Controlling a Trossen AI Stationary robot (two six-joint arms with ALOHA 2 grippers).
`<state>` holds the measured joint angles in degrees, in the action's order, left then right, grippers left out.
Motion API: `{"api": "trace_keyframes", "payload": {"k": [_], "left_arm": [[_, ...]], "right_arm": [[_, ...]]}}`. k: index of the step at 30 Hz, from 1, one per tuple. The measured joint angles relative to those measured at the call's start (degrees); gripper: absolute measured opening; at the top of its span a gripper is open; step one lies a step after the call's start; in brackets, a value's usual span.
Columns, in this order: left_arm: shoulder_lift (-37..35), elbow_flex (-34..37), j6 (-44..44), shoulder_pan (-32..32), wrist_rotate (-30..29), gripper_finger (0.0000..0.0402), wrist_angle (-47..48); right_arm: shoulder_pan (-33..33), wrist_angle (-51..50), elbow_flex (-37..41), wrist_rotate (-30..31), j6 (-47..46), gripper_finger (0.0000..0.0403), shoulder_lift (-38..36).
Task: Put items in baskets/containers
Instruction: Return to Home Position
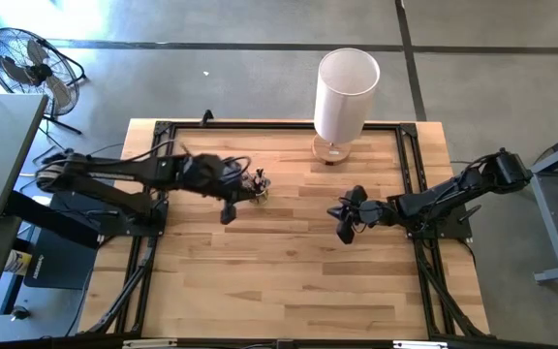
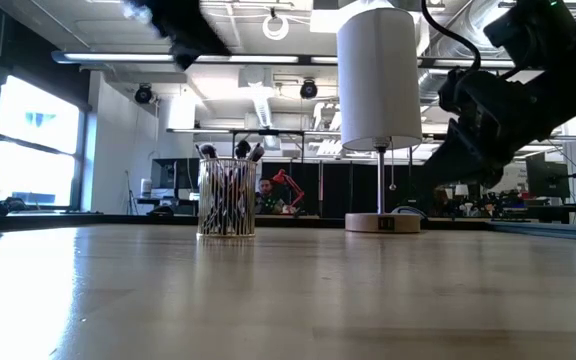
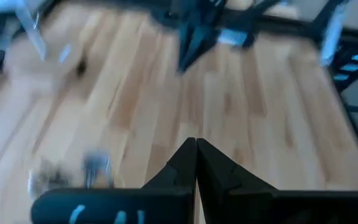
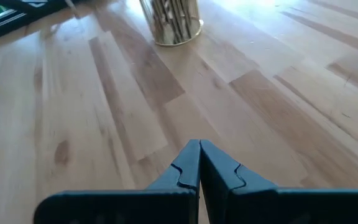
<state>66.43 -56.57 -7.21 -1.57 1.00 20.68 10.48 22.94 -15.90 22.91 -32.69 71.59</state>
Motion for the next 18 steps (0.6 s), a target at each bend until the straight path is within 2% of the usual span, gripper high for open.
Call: {"api": "trace_keyframes", "payload": {"k": [2, 10, 16, 18], "left_arm": [[-3.70, 5.93, -2.31, 0.55, -1.27, 0.0002, -1.28], [-21.17, 26.70, -9.53, 3.26, -4.91, 0.0001, -16.48], [-34.52, 39.82, -8.50, 4.72, -5.71, 0.0000, -25.73], [-39.46, 43.41, -8.53, 4.62, -5.84, 0.0000, -25.96]], "right_arm": [[0.00, 0.42, 0.00, -1.17, 0.30, 0.0003, 0.00], [0.00, 1.49, 0.00, -1.70, -0.30, 0.0003, 0.00], [0.02, 2.64, 0.00, -1.54, -0.45, 0.0003, 0.00], [0.02, 2.93, 0.00, -1.46, -0.46, 0.0002, 0.00]]}}
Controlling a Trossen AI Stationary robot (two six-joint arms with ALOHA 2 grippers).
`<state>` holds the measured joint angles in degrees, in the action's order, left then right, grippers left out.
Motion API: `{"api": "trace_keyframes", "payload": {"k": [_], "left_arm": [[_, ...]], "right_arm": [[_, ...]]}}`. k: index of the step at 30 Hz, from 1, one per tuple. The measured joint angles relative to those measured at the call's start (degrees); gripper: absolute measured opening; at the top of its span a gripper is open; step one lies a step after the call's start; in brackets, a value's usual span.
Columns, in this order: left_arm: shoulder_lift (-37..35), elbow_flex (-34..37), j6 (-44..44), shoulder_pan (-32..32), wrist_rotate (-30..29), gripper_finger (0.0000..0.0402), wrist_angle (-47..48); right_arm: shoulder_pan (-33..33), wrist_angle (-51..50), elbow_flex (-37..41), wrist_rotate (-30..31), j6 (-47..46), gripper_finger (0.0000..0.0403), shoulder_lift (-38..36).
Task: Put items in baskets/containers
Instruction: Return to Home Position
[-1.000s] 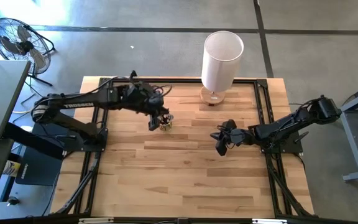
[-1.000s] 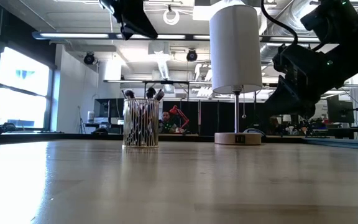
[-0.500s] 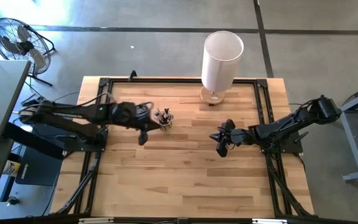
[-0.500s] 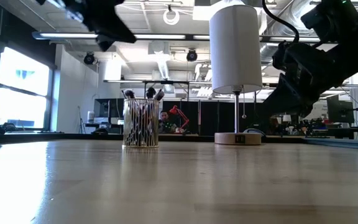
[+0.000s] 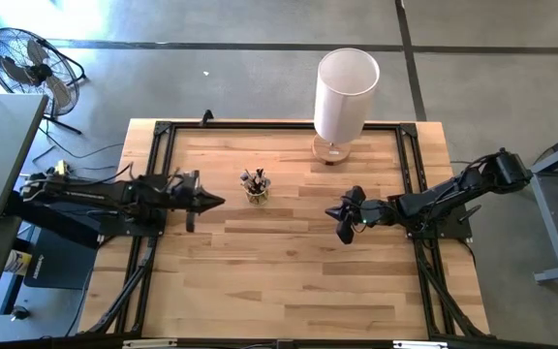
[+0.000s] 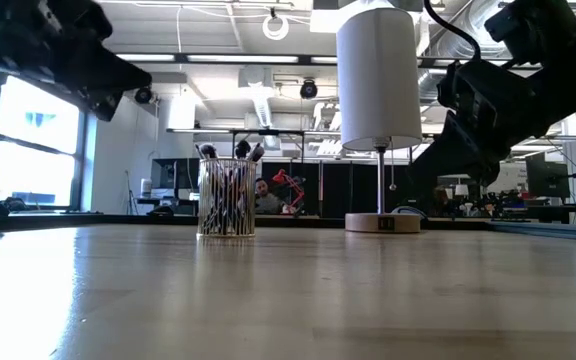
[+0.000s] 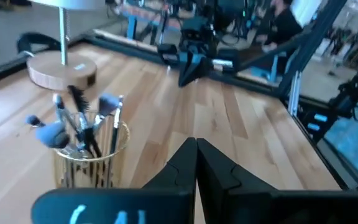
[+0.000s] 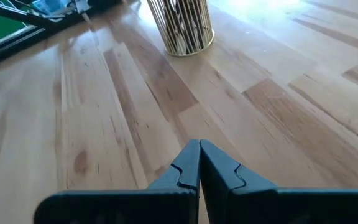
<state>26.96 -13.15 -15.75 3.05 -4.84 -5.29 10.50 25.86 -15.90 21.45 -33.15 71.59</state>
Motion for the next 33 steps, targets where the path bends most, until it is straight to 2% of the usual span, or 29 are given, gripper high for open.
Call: {"api": "trace_keyframes", "payload": {"k": [4, 7, 10, 13, 20, 28, 33], "left_arm": [[-9.56, 4.81, 0.02, 0.00, -0.01, 0.0000, 0.63], [-16.36, 6.30, 1.08, -0.01, 0.23, 0.0000, 4.57], [-22.39, 7.54, 4.13, -0.02, 1.48, 0.0000, 8.74], [-27.11, 9.20, 9.10, -0.03, 2.46, 0.0000, 8.10], [-26.71, 12.23, 12.23, -0.04, 2.86, 0.0000, 2.35], [-26.48, 12.29, 11.08, -0.04, 2.78, 0.0000, 4.14], [-25.97, 12.33, 11.02, -0.04, 2.78, 0.0001, 4.21]], "right_arm": [[0.00, 0.57, 0.00, 0.20, -1.47, 0.0003, 0.00], [0.00, 0.57, 0.00, 0.44, -2.90, 0.0003, 0.00], [-0.02, 0.92, 0.00, 0.46, -2.93, 0.0002, 0.00], [-0.01, 1.47, 0.00, 0.46, -2.96, 0.0002, 0.00], [-0.02, 2.76, 0.00, 0.42, -3.05, 0.0003, 0.00], [-0.02, 4.00, 0.00, 0.24, -2.56, 0.0002, 0.00], [-0.02, 3.98, 0.00, -0.17, 3.26, 0.0002, 0.00]]}}
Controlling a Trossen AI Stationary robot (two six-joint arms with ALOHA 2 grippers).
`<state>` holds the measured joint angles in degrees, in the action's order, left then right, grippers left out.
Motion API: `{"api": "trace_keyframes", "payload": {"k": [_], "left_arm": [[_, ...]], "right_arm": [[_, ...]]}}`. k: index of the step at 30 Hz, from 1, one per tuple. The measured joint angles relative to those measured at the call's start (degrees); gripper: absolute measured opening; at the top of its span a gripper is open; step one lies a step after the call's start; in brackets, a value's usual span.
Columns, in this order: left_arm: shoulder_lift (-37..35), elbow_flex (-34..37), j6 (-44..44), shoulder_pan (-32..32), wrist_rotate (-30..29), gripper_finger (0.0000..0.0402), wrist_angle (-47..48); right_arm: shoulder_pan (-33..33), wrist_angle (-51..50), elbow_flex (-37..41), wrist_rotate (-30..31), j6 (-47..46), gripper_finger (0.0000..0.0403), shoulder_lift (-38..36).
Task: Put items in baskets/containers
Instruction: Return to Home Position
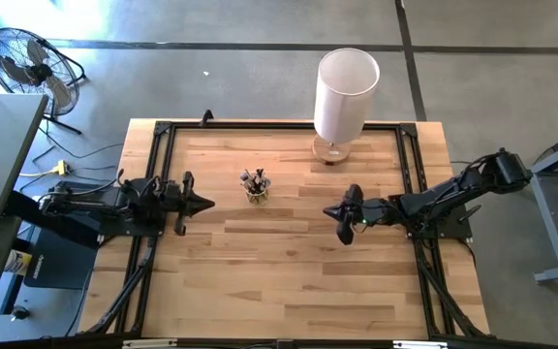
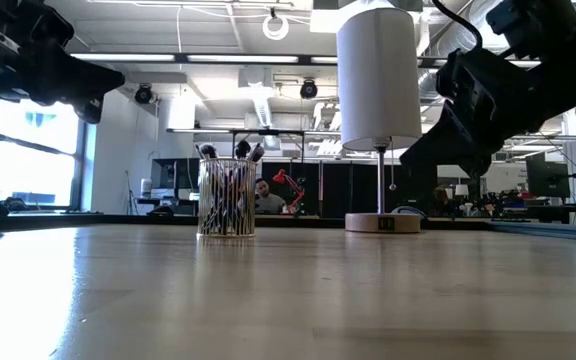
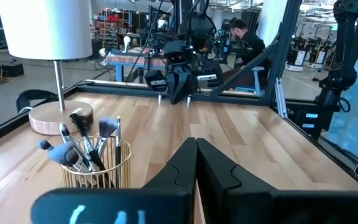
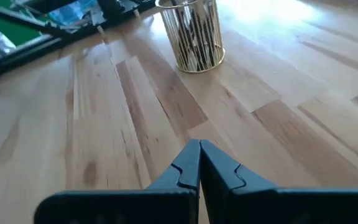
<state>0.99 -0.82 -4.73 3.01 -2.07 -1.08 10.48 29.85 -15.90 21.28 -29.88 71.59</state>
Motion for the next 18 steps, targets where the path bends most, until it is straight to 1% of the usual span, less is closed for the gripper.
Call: {"api": "trace_keyframes", "payload": {"k": [3, 8, 11, 15, 18], "left_arm": [[-0.02, 0.04, 0.00, 0.00, 0.00, 0.0001, -0.02], [-0.02, 0.07, -0.02, 0.00, 0.00, 0.0001, 0.00], [-0.02, 0.09, 0.00, 0.00, 0.00, 0.0001, 0.00], [-0.02, 0.11, -0.02, 0.00, -0.02, 0.0001, 0.00], [-0.02, 0.11, -0.02, 0.00, -0.02, 0.0001, 0.00]], "right_arm": [[0.00, 0.03, 0.00, -0.95, 4.45, 0.0002, 0.00], [0.02, -0.89, 0.00, -4.73, 13.05, 0.0001, -1.15], [0.02, -3.77, 0.00, -5.18, 16.87, 0.0001, -3.95], [0.02, -11.75, 0.00, -5.52, 20.08, 0.0001, -9.28], [0.01, -17.11, 0.00, -7.39, 22.85, 0.0000, -14.52]]}}
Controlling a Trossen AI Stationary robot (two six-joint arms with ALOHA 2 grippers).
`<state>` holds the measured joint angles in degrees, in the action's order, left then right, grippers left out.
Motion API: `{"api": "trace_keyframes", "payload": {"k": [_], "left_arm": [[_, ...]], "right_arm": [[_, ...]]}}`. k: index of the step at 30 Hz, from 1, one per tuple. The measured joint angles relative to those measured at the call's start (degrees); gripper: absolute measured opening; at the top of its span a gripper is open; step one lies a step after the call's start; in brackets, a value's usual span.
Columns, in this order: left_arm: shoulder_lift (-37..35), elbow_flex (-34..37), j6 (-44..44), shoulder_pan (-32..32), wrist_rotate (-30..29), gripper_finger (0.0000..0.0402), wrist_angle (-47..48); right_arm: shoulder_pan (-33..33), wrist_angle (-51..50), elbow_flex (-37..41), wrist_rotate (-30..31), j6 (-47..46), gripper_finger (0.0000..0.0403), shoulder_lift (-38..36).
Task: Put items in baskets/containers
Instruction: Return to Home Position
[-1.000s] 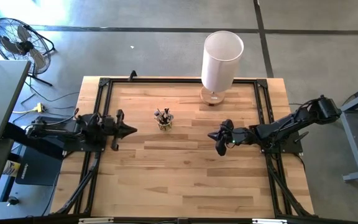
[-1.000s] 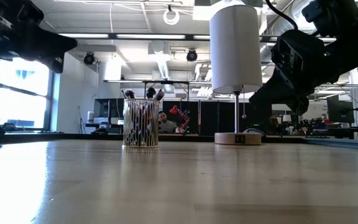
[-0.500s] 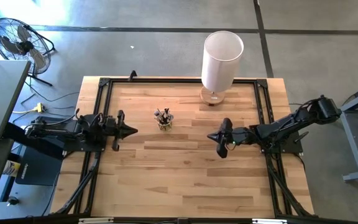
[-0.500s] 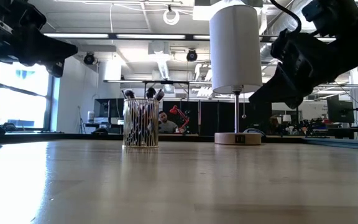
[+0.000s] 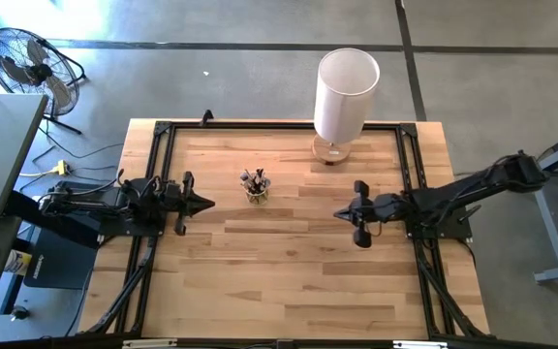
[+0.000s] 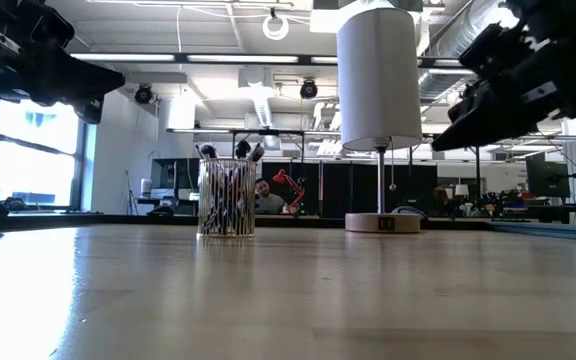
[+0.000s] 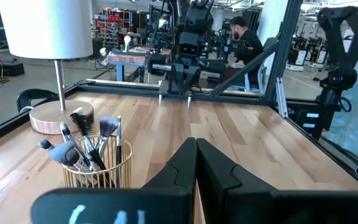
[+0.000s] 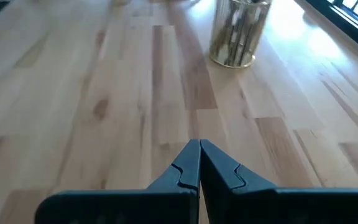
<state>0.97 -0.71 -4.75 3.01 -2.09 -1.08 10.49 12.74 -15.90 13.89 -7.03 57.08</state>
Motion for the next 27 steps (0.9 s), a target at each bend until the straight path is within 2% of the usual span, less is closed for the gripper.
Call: {"api": "trace_keyframes", "payload": {"k": [9, 15, 18, 24, 27], "left_arm": [[0.00, 0.01, 0.00, 0.00, 0.00, 0.0001, 0.00], [0.00, 0.02, -0.01, 0.00, 0.00, 0.0001, 0.00], [0.00, 0.02, -0.02, 0.00, -0.02, 0.0001, 0.00], [0.02, 0.02, -0.02, 0.00, -0.02, 0.0001, 0.00], [0.02, 0.02, -0.02, 0.00, -0.02, 0.0001, 0.03]], "right_arm": [[-0.01, -21.07, 0.00, -3.96, 2.17, 0.0000, -19.30], [0.00, -34.18, 0.00, -3.76, -0.13, 0.0000, -30.30], [0.00, -33.01, 1.27, -3.35, 0.10, 0.0000, -35.35], [0.01, -22.39, 11.05, -2.25, -1.61, 0.0000, -45.63], [-0.19, -21.72, 11.31, -1.20, -0.05, 0.0000, -48.87]]}}
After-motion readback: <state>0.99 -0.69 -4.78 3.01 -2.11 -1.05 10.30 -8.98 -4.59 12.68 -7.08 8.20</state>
